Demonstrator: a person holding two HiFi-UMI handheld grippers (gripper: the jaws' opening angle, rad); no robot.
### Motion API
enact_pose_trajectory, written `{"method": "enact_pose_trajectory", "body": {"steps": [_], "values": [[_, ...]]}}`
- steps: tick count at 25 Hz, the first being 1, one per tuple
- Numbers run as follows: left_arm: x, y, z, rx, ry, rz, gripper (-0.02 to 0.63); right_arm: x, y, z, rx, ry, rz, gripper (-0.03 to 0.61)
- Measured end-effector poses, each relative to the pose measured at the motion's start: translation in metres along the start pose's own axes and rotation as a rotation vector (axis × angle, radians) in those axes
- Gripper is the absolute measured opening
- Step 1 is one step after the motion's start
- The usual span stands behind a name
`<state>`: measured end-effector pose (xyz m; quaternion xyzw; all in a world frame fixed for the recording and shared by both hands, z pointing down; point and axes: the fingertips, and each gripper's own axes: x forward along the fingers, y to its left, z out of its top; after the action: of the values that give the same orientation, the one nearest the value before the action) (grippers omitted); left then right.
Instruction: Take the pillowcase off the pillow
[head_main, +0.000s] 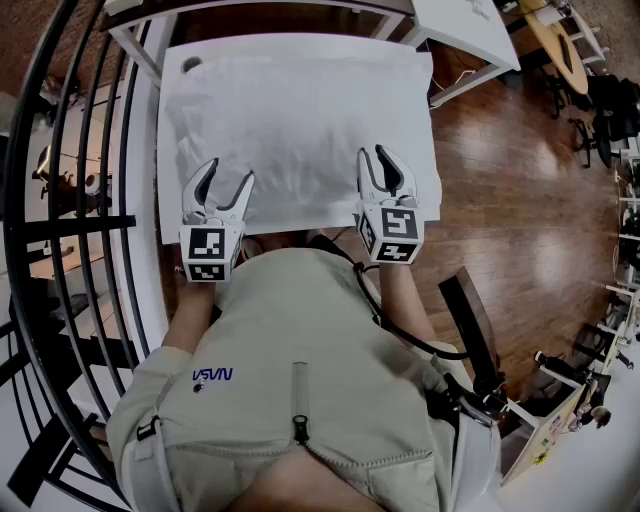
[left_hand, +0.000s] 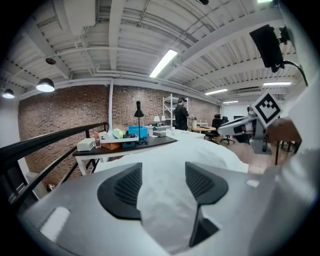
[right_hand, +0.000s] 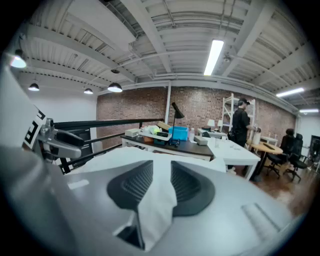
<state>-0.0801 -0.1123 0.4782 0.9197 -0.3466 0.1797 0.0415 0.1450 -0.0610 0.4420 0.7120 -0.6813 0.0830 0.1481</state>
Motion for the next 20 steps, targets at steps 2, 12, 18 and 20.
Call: {"method": "enact_pose_trajectory", "body": {"steps": [2, 12, 18, 20], "values": [[0.009, -0.022, -0.014, 0.016, 0.042, -0.034, 0.306, 0.005, -0.011, -0.006, -0.007, 0.012, 0.016, 0.115], [0.053, -0.064, -0.09, 0.055, 0.248, -0.048, 0.349, 0.005, -0.04, -0.067, -0.075, 0.118, 0.088, 0.244], [0.076, -0.055, -0.099, 0.0, 0.297, -0.027, 0.256, -0.001, -0.048, -0.103, -0.104, 0.206, 0.098, 0.275], [0.077, -0.054, -0.096, -0.004, 0.296, -0.036, 0.217, 0.002, -0.046, -0.109, -0.122, 0.225, 0.106, 0.275]]}}
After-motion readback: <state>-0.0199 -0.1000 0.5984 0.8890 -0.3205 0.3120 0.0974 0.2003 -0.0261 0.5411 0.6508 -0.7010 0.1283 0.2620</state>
